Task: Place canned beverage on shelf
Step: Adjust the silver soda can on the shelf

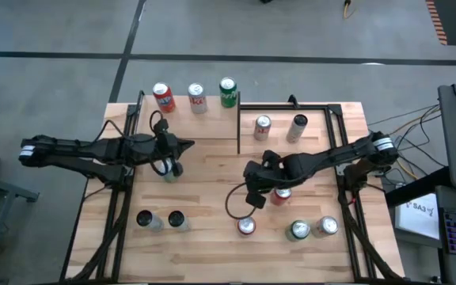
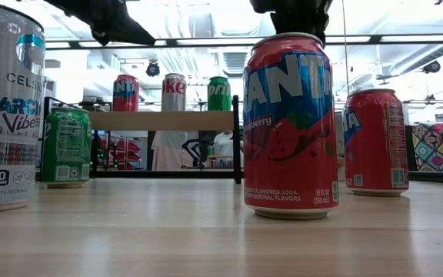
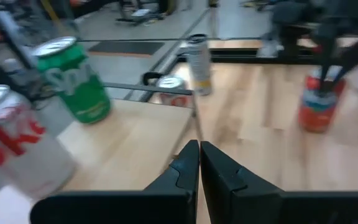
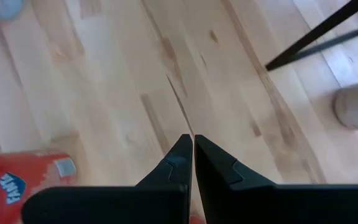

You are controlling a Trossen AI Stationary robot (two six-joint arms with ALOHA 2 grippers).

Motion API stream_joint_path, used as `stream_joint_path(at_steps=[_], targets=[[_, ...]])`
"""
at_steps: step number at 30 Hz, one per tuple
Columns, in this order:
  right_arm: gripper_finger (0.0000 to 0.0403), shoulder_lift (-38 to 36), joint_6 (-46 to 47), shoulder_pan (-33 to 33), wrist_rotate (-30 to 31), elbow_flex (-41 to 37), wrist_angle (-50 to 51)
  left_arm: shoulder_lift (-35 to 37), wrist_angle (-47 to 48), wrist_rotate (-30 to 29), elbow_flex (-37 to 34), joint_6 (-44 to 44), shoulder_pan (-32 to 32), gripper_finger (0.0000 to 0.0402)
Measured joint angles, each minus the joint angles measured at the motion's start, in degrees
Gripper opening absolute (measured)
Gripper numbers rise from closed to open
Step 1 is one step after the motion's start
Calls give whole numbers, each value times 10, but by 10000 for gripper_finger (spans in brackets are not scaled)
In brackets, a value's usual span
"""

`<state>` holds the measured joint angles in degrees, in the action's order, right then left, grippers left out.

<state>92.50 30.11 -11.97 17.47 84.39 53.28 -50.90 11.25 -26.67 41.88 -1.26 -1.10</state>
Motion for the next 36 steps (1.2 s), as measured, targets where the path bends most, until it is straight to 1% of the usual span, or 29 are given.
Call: stream_joint_path(at_steps=[2, 5, 12, 18, 21, 24, 29, 36], targets=[[9, 11, 0, 0, 0, 18, 25, -7, -2, -13, -2, -10, 6, 0], [9, 14, -1, 0, 0, 28, 48, -26, -3, -13, -2, -27, 26, 0], [9, -1, -5, 0, 1, 28, 54, -92, -30, -10, -3, -74, 128, 0], [9, -5, -17, 0, 6, 28, 52, -145, -91, 47, -2, -104, 216, 0], [9, -5, -32, 0, 12, 28, 51, -172, -100, 53, 13, -111, 244, 0], [9, -5, -38, 0, 24, 28, 50, -195, -101, 52, 31, -118, 258, 0], [9, -5, -38, 0, 35, 28, 50, -223, -100, 51, 52, -121, 262, 0], [9, -5, -38, 0, 35, 28, 50, -242, -101, 22, 61, -119, 265, 0]])
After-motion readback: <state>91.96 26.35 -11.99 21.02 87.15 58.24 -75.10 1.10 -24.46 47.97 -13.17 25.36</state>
